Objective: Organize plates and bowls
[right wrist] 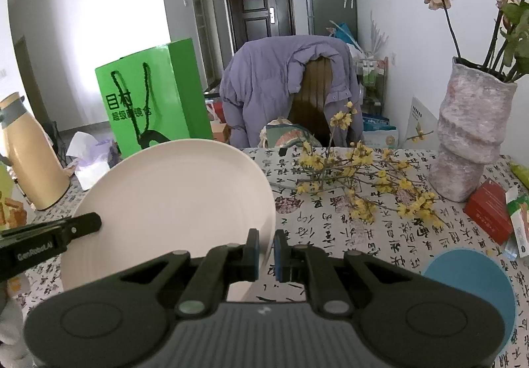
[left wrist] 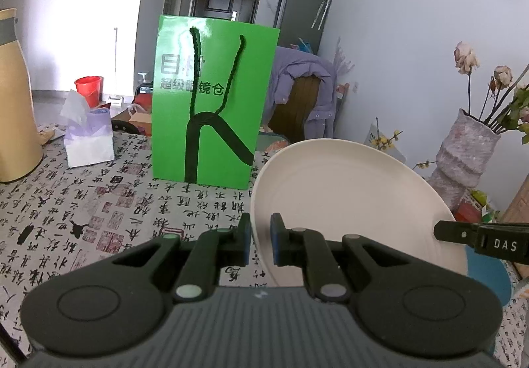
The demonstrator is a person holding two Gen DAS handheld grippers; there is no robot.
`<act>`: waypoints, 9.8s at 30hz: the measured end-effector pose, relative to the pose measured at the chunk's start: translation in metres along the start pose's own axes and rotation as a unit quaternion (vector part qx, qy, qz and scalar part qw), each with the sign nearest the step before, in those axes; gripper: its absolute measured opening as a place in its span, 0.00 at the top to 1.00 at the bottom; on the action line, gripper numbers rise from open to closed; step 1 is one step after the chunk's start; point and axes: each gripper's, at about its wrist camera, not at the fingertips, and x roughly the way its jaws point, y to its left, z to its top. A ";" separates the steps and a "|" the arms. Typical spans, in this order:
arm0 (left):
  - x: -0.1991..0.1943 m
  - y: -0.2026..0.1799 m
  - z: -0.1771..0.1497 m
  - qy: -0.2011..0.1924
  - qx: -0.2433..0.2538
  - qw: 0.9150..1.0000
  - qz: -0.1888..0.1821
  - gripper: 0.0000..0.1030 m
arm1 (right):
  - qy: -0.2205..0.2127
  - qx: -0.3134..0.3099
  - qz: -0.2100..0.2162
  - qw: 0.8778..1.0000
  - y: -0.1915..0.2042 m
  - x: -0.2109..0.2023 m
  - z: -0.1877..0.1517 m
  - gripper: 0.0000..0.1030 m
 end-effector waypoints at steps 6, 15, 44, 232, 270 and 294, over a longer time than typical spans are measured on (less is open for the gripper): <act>-0.013 -0.004 -0.002 -0.002 0.001 1.000 0.001 0.89 | -0.007 0.001 0.004 1.000 0.000 -0.013 -0.003 0.91; -0.037 -0.010 -0.005 -0.010 0.006 1.000 0.010 0.89 | -0.014 0.001 0.012 1.000 0.000 -0.032 -0.010 0.91; -0.097 -0.018 -0.020 -0.027 0.004 0.999 0.016 0.89 | -0.037 -0.007 0.027 0.999 0.007 -0.087 -0.032 0.91; -0.235 -0.086 -0.228 -0.002 0.079 0.997 -0.027 0.85 | -0.043 0.044 0.033 0.998 -0.050 -0.234 -0.246 0.91; -0.195 -0.080 -0.249 0.046 0.081 0.996 -0.009 0.85 | -0.022 0.023 0.004 0.999 -0.046 -0.191 -0.275 0.91; -0.187 -0.090 -0.259 0.044 0.124 0.991 0.020 0.81 | -0.044 -0.072 -0.067 0.994 -0.018 -0.185 -0.288 0.87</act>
